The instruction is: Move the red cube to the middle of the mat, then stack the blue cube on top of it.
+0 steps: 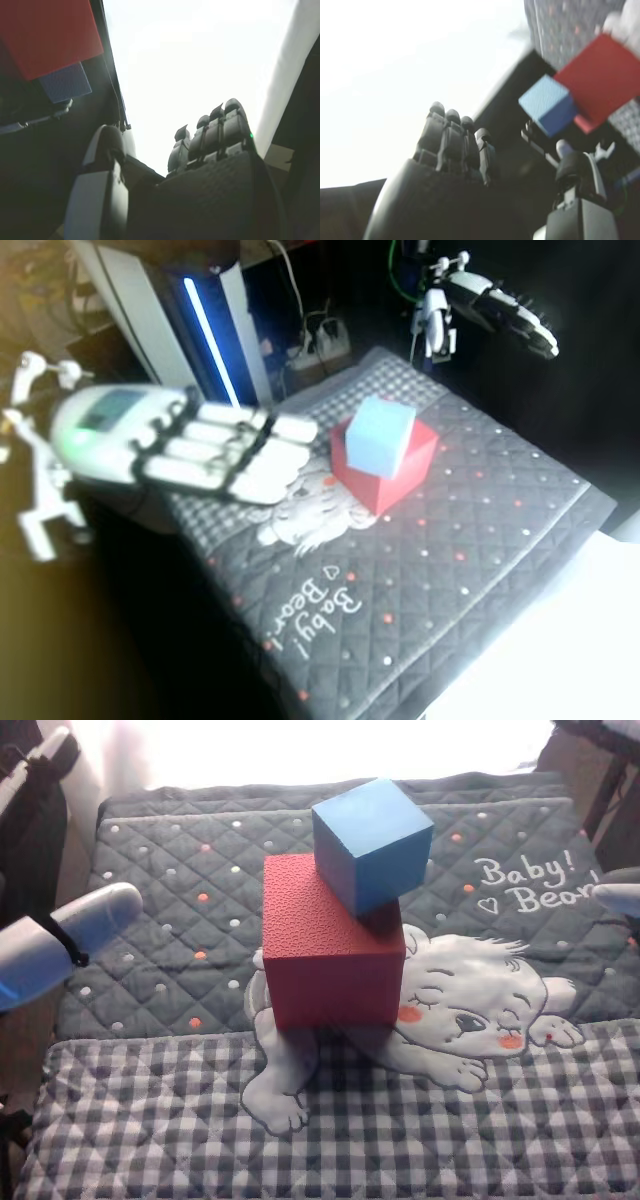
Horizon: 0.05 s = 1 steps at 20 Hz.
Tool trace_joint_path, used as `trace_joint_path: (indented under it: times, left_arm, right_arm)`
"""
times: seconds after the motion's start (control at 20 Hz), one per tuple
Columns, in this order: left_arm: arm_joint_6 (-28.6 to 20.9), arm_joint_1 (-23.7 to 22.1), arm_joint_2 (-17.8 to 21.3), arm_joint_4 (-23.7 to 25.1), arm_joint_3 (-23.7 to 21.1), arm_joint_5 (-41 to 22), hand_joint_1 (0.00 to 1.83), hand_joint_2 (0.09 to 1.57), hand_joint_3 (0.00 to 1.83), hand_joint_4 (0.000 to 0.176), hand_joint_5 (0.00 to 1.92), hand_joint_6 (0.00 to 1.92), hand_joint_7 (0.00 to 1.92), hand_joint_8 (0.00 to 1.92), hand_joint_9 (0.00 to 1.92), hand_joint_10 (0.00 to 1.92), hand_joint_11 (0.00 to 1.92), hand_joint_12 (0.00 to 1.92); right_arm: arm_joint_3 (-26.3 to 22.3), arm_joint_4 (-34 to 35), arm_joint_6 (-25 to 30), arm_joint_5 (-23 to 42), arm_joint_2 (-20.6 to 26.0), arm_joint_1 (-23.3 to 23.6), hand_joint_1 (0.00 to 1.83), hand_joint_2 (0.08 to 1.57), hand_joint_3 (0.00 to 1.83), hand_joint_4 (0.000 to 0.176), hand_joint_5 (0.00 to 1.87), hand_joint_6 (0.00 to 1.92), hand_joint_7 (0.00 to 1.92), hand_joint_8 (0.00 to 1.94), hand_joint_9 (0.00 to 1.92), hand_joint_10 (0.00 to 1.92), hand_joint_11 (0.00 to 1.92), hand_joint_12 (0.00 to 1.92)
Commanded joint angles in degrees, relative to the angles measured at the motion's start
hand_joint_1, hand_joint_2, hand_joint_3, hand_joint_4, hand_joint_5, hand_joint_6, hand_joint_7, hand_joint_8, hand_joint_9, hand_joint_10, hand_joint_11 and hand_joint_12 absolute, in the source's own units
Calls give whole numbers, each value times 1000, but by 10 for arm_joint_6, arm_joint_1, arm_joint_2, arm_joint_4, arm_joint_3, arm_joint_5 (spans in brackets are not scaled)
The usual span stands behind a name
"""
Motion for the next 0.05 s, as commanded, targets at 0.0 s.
trace_joint_path:
  times: [0.0]
  left_arm:
    - [-1, -2, 5, 12, -1, -79, 461, 1072, 0, 176, 0, 0, 0, 0, 0, 0, 0, 0]
  right_arm:
    - [-1, 24, -4, 101, 5, -9, 458, 1062, 0, 32, 0, 0, 0, 0, 0, 0, 0, 0]
